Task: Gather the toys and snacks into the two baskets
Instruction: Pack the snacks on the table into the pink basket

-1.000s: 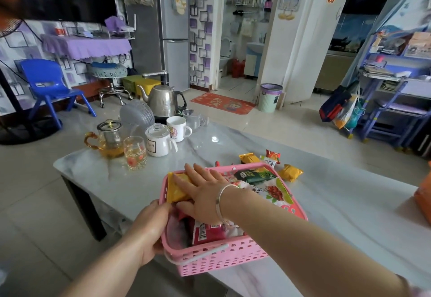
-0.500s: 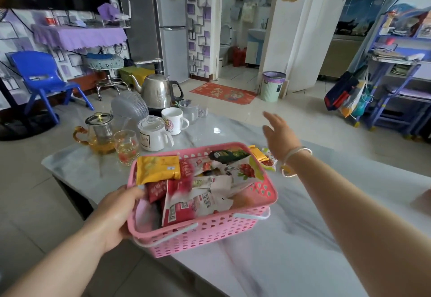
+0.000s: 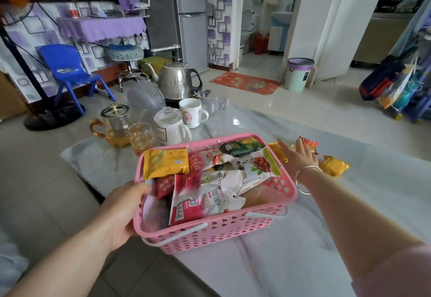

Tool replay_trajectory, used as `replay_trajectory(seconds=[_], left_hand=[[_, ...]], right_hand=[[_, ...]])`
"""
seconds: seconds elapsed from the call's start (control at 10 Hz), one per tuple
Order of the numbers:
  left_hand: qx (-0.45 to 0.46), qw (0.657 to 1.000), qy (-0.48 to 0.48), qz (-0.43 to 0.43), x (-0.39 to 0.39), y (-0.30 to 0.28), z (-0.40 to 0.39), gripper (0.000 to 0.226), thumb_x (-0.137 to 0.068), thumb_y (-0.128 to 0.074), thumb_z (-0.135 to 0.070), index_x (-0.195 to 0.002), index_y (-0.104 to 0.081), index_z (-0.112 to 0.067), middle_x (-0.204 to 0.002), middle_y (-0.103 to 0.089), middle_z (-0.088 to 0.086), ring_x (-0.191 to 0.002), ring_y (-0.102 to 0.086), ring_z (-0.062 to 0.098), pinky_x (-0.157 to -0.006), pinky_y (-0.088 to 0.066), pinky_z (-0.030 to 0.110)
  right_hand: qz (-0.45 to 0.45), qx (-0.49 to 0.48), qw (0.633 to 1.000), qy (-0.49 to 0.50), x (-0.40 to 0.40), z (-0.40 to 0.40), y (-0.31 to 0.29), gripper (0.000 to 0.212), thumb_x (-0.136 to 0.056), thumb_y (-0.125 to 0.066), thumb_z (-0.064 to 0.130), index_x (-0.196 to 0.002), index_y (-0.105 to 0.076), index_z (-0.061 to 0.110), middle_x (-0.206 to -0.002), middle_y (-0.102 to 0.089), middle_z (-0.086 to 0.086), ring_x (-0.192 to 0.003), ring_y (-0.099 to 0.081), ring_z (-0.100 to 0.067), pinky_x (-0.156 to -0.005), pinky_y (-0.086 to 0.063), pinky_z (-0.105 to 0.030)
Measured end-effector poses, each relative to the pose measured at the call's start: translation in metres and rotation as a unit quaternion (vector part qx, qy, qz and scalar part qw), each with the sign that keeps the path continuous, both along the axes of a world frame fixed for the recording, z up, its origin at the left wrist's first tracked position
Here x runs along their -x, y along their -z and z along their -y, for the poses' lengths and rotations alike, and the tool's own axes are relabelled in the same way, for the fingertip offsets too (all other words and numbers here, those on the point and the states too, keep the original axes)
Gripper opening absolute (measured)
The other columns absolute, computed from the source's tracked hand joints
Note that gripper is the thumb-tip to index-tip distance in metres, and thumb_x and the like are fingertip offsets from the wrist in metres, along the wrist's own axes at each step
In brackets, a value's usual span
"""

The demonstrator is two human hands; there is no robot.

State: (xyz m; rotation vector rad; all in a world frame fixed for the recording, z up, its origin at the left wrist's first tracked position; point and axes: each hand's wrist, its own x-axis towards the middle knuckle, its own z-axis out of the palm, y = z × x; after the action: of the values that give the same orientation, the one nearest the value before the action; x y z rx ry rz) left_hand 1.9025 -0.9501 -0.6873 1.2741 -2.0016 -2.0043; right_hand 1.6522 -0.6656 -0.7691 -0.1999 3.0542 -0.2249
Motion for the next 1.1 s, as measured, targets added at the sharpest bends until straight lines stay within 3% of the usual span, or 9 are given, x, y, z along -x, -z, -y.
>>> replay_trajectory(seconds=[0.1, 0.2, 0.3, 0.4, 0.6, 0.7, 0.8, 1.0, 1.1], left_hand=[[0.020, 1.000, -0.008, 0.012, 0.001, 0.004, 0.001, 0.022, -0.092, -0.054, -0.008, -0.112, -0.061, -0.003, -0.104, -0.071, 0.031, -0.094, -0.068, 0.049, -0.087, -0.052, 0.057], [0.043, 0.999, -0.017, 0.007, 0.003, 0.009, 0.001, 0.027, -0.093, -0.054, -0.006, -0.118, -0.058, 0.003, -0.118, -0.064, 0.035, -0.105, -0.063, 0.053, -0.092, -0.050, 0.059], [0.033, 0.999, -0.013, -0.001, 0.003, 0.008, 0.000, 0.023, -0.093, -0.054, -0.004, -0.114, -0.059, 0.004, -0.117, -0.063, 0.036, -0.095, -0.062, 0.044, -0.093, -0.049, 0.058], [0.016, 1.000, -0.008, -0.005, 0.004, 0.007, 0.000, 0.015, -0.093, -0.053, -0.004, -0.106, -0.060, 0.000, -0.118, -0.063, 0.036, -0.093, -0.061, 0.040, -0.093, -0.049, 0.056], [-0.009, 1.000, -0.016, 0.003, 0.002, 0.002, -0.010, 0.019, -0.092, -0.053, -0.009, -0.109, -0.061, -0.006, -0.100, -0.072, 0.029, -0.097, -0.068, 0.049, -0.093, -0.048, 0.062], [-0.012, 1.000, -0.009, -0.008, -0.001, -0.006, -0.016, 0.016, -0.093, -0.051, -0.007, -0.105, -0.061, -0.006, -0.087, -0.072, 0.026, -0.078, -0.069, 0.040, -0.082, -0.054, 0.053], [-0.014, 1.000, 0.006, -0.021, -0.010, -0.014, -0.022, 0.012, -0.095, -0.048, -0.004, -0.098, -0.059, -0.008, -0.072, -0.069, 0.019, -0.062, -0.066, 0.031, -0.063, -0.055, 0.037], [-0.009, 0.998, 0.046, -0.034, -0.036, -0.034, -0.036, 0.015, -0.098, -0.047, -0.014, -0.099, -0.060, -0.009, -0.079, -0.072, 0.018, -0.075, -0.069, 0.036, -0.078, -0.055, 0.048], [-0.011, 0.997, 0.069, -0.038, -0.050, -0.044, -0.042, 0.021, -0.099, -0.051, -0.025, -0.102, -0.064, -0.008, -0.087, -0.075, 0.019, -0.084, -0.072, 0.040, -0.085, -0.057, 0.053]], right_hand=[[-0.016, -0.016, 1.000, -0.011, 0.014, 0.007, 0.008, 0.070, -0.092, -0.048, 0.047, -0.147, -0.005, 0.044, -0.157, 0.007, -0.015, -0.145, 0.001, -0.036, -0.115, -0.006, -0.050], [-0.024, -0.004, 1.000, -0.008, 0.023, 0.008, 0.023, 0.064, -0.092, -0.047, 0.049, -0.145, -0.012, 0.046, -0.154, -0.008, -0.017, -0.143, -0.010, -0.036, -0.115, -0.013, -0.049], [-0.036, 0.005, 0.999, -0.003, 0.026, 0.010, 0.036, 0.051, -0.093, -0.049, 0.044, -0.140, -0.029, 0.042, -0.142, -0.033, -0.015, -0.132, -0.033, -0.036, -0.109, -0.030, -0.047], [-0.100, 0.007, 0.995, 0.008, 0.022, 0.008, 0.038, 0.037, -0.094, -0.050, 0.031, -0.129, -0.041, 0.037, -0.135, -0.045, -0.014, -0.121, -0.043, -0.035, -0.100, -0.039, -0.044], [-0.169, 0.079, 0.982, -0.005, -0.005, -0.008, 0.010, 0.036, -0.092, -0.050, 0.019, -0.126, -0.050, 0.032, -0.123, -0.056, -0.007, -0.113, -0.046, -0.032, -0.093, -0.038, -0.038], [-0.213, 0.138, 0.966, -0.038, -0.023, -0.014, -0.027, 0.034, -0.092, -0.050, 0.016, -0.125, -0.055, 0.027, -0.122, -0.057, -0.009, -0.110, -0.047, -0.034, -0.093, -0.039, -0.042], [-0.252, 0.211, 0.942, -0.063, -0.050, -0.018, -0.079, 0.031, -0.091, -0.055, 0.016, -0.121, -0.059, 0.024, -0.123, -0.058, -0.009, -0.111, -0.048, -0.034, -0.092, -0.040, -0.040], [-0.252, 0.260, 0.897, -0.252, -0.154, 0.015, -0.171, 0.037, -0.088, -0.061, 0.011, -0.123, -0.055, 0.021, -0.118, -0.060, -0.004, -0.106, -0.054, -0.027, -0.089, -0.047, -0.043], [-0.207, 0.181, 0.884, -0.379, -0.217, 0.045, -0.184, 0.046, -0.088, -0.062, 0.012, -0.131, -0.050, 0.025, -0.125, -0.057, 0.002, -0.112, -0.052, -0.021, -0.099, -0.043, -0.038]])
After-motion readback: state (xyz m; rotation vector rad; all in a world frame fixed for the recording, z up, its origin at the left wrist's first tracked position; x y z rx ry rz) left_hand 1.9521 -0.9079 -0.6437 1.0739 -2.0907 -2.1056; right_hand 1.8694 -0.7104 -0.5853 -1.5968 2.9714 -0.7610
